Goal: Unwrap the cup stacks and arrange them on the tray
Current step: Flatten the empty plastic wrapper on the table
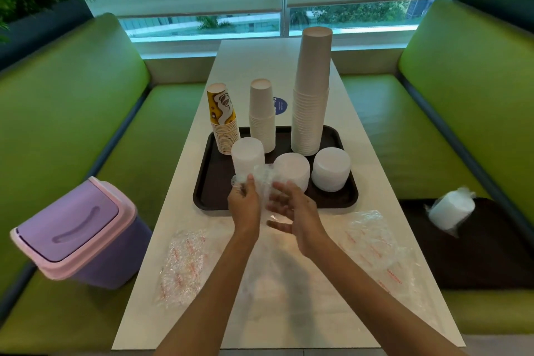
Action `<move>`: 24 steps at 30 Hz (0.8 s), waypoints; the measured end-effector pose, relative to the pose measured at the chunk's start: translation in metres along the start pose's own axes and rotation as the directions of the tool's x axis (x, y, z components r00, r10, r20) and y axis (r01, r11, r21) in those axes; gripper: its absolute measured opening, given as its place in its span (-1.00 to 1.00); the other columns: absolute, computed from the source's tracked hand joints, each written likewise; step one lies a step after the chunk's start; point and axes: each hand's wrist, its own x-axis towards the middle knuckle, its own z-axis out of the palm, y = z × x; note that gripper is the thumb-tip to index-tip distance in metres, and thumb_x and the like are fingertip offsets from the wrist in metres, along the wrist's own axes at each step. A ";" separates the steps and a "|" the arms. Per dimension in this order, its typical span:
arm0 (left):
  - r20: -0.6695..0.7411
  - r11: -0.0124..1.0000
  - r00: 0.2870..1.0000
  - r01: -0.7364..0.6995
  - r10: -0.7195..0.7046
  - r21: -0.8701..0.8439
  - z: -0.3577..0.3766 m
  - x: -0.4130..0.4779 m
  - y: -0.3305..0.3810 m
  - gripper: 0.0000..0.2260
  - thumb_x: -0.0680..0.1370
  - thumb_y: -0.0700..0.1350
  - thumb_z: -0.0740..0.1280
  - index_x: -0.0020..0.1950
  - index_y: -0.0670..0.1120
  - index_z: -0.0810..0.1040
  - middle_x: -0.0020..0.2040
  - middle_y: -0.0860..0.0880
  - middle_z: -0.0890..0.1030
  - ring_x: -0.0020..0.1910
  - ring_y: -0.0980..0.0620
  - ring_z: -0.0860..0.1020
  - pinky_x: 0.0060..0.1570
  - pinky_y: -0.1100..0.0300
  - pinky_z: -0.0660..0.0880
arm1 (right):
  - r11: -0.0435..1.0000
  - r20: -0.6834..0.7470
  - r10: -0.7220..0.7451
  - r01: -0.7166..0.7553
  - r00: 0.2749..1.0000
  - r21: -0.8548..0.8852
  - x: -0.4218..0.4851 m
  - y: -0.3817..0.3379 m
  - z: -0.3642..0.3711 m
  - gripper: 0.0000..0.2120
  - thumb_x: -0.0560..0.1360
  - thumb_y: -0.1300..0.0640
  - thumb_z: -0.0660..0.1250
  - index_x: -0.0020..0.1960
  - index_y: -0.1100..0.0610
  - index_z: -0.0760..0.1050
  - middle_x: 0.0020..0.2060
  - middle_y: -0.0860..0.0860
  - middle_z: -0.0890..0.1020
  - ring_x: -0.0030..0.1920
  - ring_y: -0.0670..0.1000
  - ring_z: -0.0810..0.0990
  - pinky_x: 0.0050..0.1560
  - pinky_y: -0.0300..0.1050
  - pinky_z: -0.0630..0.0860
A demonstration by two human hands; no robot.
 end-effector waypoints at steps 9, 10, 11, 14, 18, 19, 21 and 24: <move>-0.003 0.982 0.990 0.136 -0.138 -0.128 -0.017 0.007 0.006 -0.78 0.62 -0.02 0.25 0.02 -0.15 0.56 -0.08 -0.10 0.61 -0.05 -0.04 0.59 0.05 0.05 0.55 | 0.763 0.052 -0.364 0.329 0.930 -0.557 0.005 -0.006 -0.017 -0.54 0.20 -0.15 0.55 0.01 -0.01 0.53 -0.14 -0.12 0.57 -0.10 -0.11 0.56 -0.10 -0.28 0.51; -0.021 0.983 0.990 0.133 -0.137 -0.126 -0.017 0.007 0.005 -0.77 0.62 -0.01 0.25 0.02 -0.16 0.56 -0.08 -0.09 0.61 -0.05 -0.04 0.59 0.05 0.05 0.55 | 0.731 0.080 -0.381 0.353 0.921 -0.584 0.002 -0.004 -0.015 -0.60 0.21 -0.10 0.58 -0.06 -0.03 0.51 -0.15 -0.13 0.57 -0.12 -0.15 0.55 -0.13 -0.37 0.48; -0.041 0.984 0.990 0.128 -0.134 -0.122 -0.017 0.006 0.006 -0.77 0.62 -0.01 0.24 0.02 -0.16 0.56 -0.06 -0.10 0.61 -0.04 -0.04 0.59 0.06 0.06 0.54 | 0.703 0.101 -0.400 0.376 0.911 -0.604 0.000 -0.002 -0.013 -0.63 0.22 -0.07 0.60 -0.10 -0.04 0.50 -0.18 -0.14 0.57 -0.14 -0.17 0.54 -0.18 -0.42 0.45; -0.090 0.980 0.986 0.122 -0.138 -0.160 -0.016 0.006 0.008 -0.73 0.62 -0.02 0.25 0.13 -0.19 0.55 0.06 -0.13 0.61 0.05 -0.06 0.59 0.12 0.05 0.53 | 0.682 0.141 -0.398 0.395 0.907 -0.615 -0.006 0.005 -0.009 -0.66 0.24 -0.06 0.59 -0.10 0.00 0.54 -0.20 -0.17 0.57 -0.18 -0.16 0.54 -0.23 -0.45 0.45; -0.150 0.973 0.978 0.118 -0.148 -0.196 -0.012 0.007 0.012 -0.67 0.62 -0.01 0.24 0.23 -0.23 0.51 0.14 -0.17 0.59 0.12 -0.11 0.57 0.20 -0.03 0.50 | 0.787 0.157 -0.324 0.358 0.933 -0.503 -0.003 0.007 -0.009 -0.85 0.34 0.07 0.55 -0.15 0.06 0.62 -0.26 -0.10 0.65 -0.25 -0.18 0.59 -0.20 -0.35 0.49; -0.155 0.973 0.977 0.111 -0.144 -0.203 -0.012 0.007 0.012 -0.67 0.61 -0.01 0.25 0.22 -0.22 0.51 0.15 -0.17 0.59 0.13 -0.11 0.57 0.20 -0.04 0.51 | 0.824 0.135 -0.316 0.342 0.939 -0.452 -0.001 0.006 -0.011 -0.90 0.36 0.11 0.53 -0.19 0.07 0.63 -0.31 -0.08 0.65 -0.30 -0.20 0.58 -0.20 -0.32 0.48; -0.163 0.970 0.976 0.109 -0.146 -0.217 -0.011 0.008 0.012 -0.68 0.61 0.00 0.25 0.21 -0.21 0.51 0.14 -0.16 0.59 0.12 -0.11 0.57 0.19 -0.03 0.51 | 0.863 0.105 -0.306 0.323 0.946 -0.389 0.000 0.002 -0.015 -0.92 0.39 0.18 0.50 -0.24 0.08 0.62 -0.40 -0.09 0.65 -0.36 -0.21 0.56 -0.20 -0.30 0.49; -0.209 0.977 0.971 0.072 -0.115 -0.201 -0.016 0.008 0.011 -0.72 0.62 -0.01 0.23 0.16 -0.20 0.51 0.09 -0.12 0.58 0.11 -0.08 0.56 0.17 0.01 0.51 | 0.931 0.057 -0.286 0.292 0.956 -0.218 0.002 -0.008 -0.020 -0.92 0.45 0.26 0.42 -0.20 0.14 0.59 -0.40 -0.10 0.65 -0.32 -0.19 0.58 -0.19 -0.32 0.51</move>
